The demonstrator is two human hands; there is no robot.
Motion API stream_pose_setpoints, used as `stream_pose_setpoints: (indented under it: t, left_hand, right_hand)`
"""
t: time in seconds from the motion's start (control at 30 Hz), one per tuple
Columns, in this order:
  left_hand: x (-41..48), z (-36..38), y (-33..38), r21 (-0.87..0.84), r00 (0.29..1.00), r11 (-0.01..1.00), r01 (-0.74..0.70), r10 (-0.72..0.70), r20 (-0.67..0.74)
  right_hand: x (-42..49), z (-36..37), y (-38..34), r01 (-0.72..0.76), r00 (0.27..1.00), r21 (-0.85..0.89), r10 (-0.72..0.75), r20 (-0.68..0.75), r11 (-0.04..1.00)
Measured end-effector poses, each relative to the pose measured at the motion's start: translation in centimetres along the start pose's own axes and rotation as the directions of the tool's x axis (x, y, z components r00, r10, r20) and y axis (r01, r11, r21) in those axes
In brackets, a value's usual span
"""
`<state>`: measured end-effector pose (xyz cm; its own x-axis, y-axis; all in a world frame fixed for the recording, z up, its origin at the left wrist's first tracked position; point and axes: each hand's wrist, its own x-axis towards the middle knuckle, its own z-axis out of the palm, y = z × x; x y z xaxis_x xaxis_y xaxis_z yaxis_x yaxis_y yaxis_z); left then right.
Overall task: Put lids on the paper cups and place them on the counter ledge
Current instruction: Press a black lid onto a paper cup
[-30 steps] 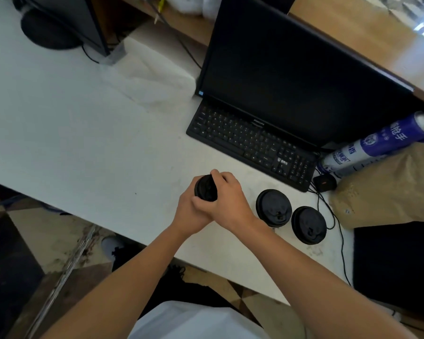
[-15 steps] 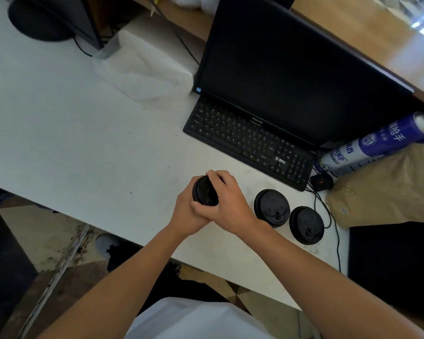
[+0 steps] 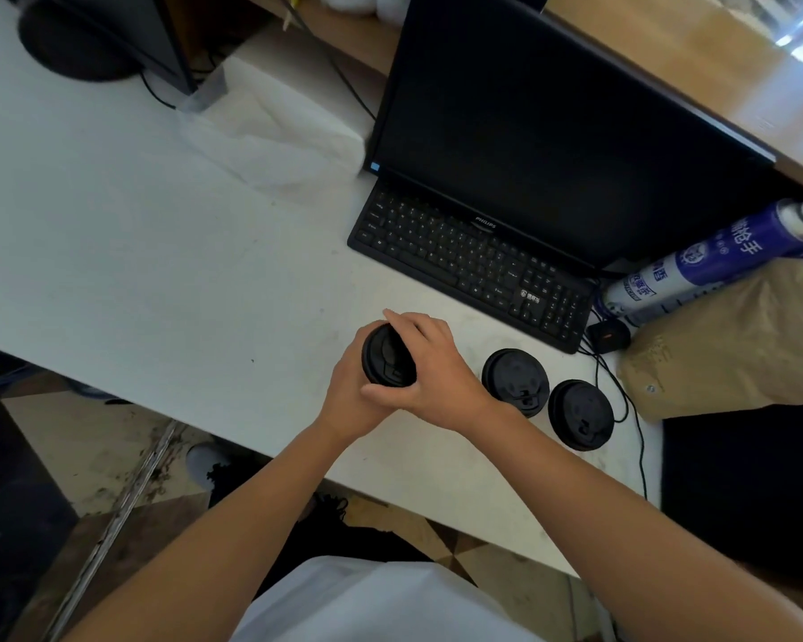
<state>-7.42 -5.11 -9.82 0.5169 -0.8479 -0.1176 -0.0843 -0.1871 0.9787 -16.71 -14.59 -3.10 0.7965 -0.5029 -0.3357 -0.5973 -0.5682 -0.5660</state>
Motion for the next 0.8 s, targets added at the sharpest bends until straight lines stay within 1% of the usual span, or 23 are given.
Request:
stream_pose_setpoints:
  t: [0.07,0.13,0.2,0.23,0.27,0.3,0.37,0.4,0.43,0.47,0.57,0.63,0.7,0.8]
  left_hand:
    - [-0.3,-0.6,-0.3,-0.001,0.998,0.998,0.060,-0.060,0.027]
    - [-0.6,-1.7,-0.7,-0.001,0.985,0.988,0.154,-0.154,0.080]
    - [-1.0,-2.9,-0.8,0.017,0.974,0.981,0.191,-0.191,0.124]
    - [-1.1,-3.4,-0.6,0.005,0.970,0.979,0.202,-0.201,0.138]
    - [-1.1,-3.7,-0.1,-0.031,0.966,0.976,0.217,-0.210,0.149]
    - [-1.1,-3.9,0.4,-0.087,0.962,0.966,0.244,-0.230,0.148]
    - [-0.8,-3.9,1.8,-0.231,0.947,0.920,0.317,-0.297,0.121]
    - [-0.5,-3.6,2.5,-0.290,0.935,0.889,0.354,-0.341,0.096]
    - [-0.3,-3.3,3.1,-0.325,0.921,0.865,0.383,-0.384,0.066]
    - [-0.1,-3.0,3.6,-0.332,0.910,0.854,0.400,-0.413,0.035]
    - [0.1,-2.3,4.3,-0.296,0.897,0.861,0.414,-0.441,-0.030]
    - [0.0,-2.1,4.2,-0.297,0.890,0.858,0.420,-0.453,-0.051]
    - [0.0,-2.2,4.0,-0.301,0.887,0.853,0.427,-0.459,-0.041]
    - [0.1,-2.3,3.8,-0.282,0.890,0.858,0.430,-0.455,-0.025]
  right_hand:
    - [-0.8,0.2,0.2,-0.058,0.997,0.131,0.064,-0.041,0.990]
    - [-1.7,0.6,0.2,-0.129,0.983,0.298,0.163,-0.091,0.946]
    - [-2.4,1.1,0.0,-0.178,0.960,0.467,0.257,-0.111,0.866]
    - [-2.6,1.3,-0.2,-0.200,0.946,0.555,0.306,-0.105,0.808]
    - [-2.5,1.5,-0.4,-0.226,0.927,0.649,0.366,-0.086,0.726]
    - [-2.3,1.7,-0.5,-0.258,0.899,0.745,0.434,-0.047,0.615]
    - [-1.7,2.2,-0.6,-0.282,0.837,0.898,0.545,0.059,0.337]
    - [-1.4,2.5,-0.5,-0.278,0.814,0.932,0.572,0.100,0.232]
    - [-1.2,2.6,-0.5,-0.276,0.803,0.944,0.583,0.124,0.180]
    - [-1.2,2.6,-0.5,-0.277,0.805,0.946,0.579,0.134,0.167]
    - [-1.2,2.4,-0.7,-0.270,0.836,0.942,0.534,0.127,0.198]
    - [-1.2,2.3,-0.6,-0.263,0.842,0.944,0.526,0.123,0.200]
    - [-1.1,2.4,-0.3,-0.261,0.843,0.949,0.521,0.136,0.175]
    - [-1.1,2.7,0.2,-0.238,0.859,0.965,0.487,0.157,0.111]
